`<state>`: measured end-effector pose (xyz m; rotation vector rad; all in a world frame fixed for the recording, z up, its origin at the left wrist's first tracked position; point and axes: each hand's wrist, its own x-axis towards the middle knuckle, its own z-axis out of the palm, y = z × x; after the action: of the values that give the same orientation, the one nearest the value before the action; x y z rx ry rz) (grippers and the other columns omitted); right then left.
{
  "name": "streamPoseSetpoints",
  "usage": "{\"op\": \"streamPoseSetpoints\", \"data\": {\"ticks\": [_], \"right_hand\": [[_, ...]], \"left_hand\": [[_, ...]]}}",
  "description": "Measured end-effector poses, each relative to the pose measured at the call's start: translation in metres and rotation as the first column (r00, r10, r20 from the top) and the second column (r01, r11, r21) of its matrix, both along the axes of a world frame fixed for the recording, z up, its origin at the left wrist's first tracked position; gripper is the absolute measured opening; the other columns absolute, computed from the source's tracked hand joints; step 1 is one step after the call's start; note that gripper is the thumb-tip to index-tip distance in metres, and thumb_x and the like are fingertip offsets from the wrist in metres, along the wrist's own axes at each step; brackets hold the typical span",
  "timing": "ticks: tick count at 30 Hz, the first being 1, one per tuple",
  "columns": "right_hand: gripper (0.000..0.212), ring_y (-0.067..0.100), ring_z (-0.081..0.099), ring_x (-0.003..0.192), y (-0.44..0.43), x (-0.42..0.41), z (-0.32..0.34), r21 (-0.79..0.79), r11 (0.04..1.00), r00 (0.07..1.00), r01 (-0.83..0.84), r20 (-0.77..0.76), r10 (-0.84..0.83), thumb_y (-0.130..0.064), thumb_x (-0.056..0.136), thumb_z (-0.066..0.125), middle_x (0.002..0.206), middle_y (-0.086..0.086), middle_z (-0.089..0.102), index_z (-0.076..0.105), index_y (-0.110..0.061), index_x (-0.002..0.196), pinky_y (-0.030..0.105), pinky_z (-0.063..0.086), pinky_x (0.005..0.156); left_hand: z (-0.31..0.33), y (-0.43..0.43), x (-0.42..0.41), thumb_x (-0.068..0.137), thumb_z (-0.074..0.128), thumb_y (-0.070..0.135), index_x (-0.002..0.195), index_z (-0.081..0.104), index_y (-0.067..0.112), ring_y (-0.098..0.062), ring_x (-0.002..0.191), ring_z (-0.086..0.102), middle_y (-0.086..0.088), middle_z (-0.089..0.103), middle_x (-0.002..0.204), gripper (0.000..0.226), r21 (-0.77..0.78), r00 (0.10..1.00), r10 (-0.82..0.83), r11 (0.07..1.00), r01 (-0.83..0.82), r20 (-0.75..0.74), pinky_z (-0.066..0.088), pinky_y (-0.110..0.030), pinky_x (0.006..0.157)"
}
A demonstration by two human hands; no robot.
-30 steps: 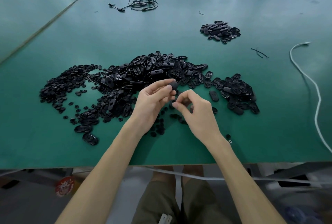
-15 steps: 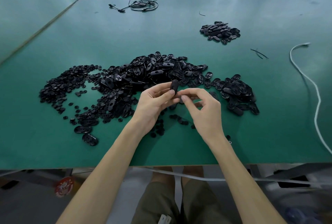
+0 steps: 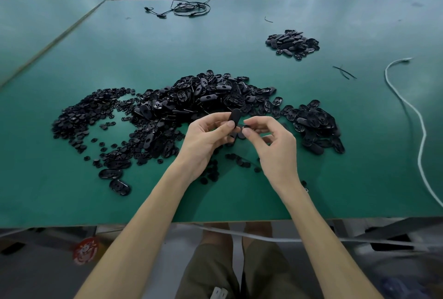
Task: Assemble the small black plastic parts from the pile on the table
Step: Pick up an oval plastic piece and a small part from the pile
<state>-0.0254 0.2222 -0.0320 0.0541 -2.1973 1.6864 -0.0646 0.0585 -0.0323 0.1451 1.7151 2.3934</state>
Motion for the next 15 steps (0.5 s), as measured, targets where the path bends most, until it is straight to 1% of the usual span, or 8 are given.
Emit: {"op": "streamPoseSetpoints", "data": {"ticks": [4, 8, 10, 13, 15], "right_hand": [[0.013, 0.016, 0.071, 0.095, 0.0012, -0.0007, -0.0009, -0.024, 1.0, 1.0, -0.01, 0.002, 0.01, -0.012, 0.093, 0.077, 0.096, -0.01, 0.075, 0.075, -0.023, 0.101, 0.047, 0.056, 0.081], [0.013, 0.016, 0.071, 0.095, 0.0015, -0.0016, -0.0016, -0.028, 1.0, 1.0, -0.015, 0.004, 0.016, -0.012, 0.093, 0.077, 0.097, -0.009, 0.075, 0.075, -0.022, 0.1, 0.05, 0.056, 0.081], [0.013, 0.017, 0.071, 0.095, 0.0016, -0.002, -0.0018, -0.026, 0.999, 1.0, -0.02, 0.003, 0.02, -0.013, 0.093, 0.077, 0.097, -0.008, 0.075, 0.075, -0.022, 0.101, 0.052, 0.056, 0.082], [0.014, 0.016, 0.072, 0.096, 0.0016, -0.0022, -0.0013, -0.03, 0.999, 1.0, -0.027, 0.004, 0.027, -0.012, 0.093, 0.077, 0.098, -0.007, 0.076, 0.074, -0.023, 0.101, 0.053, 0.057, 0.083], [0.018, 0.014, 0.071, 0.095, 0.0011, -0.002, -0.0007, -0.028, 0.999, 1.0, -0.018, 0.005, 0.018, -0.01, 0.092, 0.077, 0.096, -0.01, 0.076, 0.073, -0.024, 0.103, 0.049, 0.058, 0.084]], "left_hand": [[0.0012, 0.0005, -0.0003, 0.095, 0.069, 0.003, 0.119, 0.069, -0.001, -0.019, 0.093, 0.073, -0.011, 0.075, 0.102, 0.024, 0.018, 1.0, 0.008, 1.0, -0.008, 0.0, 0.059, -0.032, 0.084], [0.0003, 0.001, -0.0004, 0.098, 0.066, 0.001, 0.117, 0.065, 0.0, -0.02, 0.089, 0.073, -0.007, 0.074, 0.095, 0.02, 0.009, 1.0, 0.009, 1.0, -0.009, -0.015, 0.06, -0.03, 0.083], [0.0005, 0.002, 0.0002, 0.098, 0.065, 0.0, 0.121, 0.063, 0.001, -0.02, 0.087, 0.073, -0.006, 0.072, 0.093, 0.023, -0.003, 1.0, 0.019, 1.0, -0.019, -0.024, 0.06, -0.031, 0.083], [0.0017, 0.0023, 0.0009, 0.099, 0.065, -0.001, 0.135, 0.064, 0.011, -0.02, 0.089, 0.071, -0.012, 0.062, 0.097, 0.038, -0.022, 0.998, 0.003, 1.0, -0.004, -0.063, 0.059, -0.03, 0.085], [0.0018, 0.0017, 0.0015, 0.099, 0.066, 0.001, 0.134, 0.066, 0.014, -0.021, 0.092, 0.072, -0.015, 0.057, 0.099, 0.038, -0.035, 0.996, -0.015, 0.999, 0.012, -0.092, 0.059, -0.03, 0.087]]}}
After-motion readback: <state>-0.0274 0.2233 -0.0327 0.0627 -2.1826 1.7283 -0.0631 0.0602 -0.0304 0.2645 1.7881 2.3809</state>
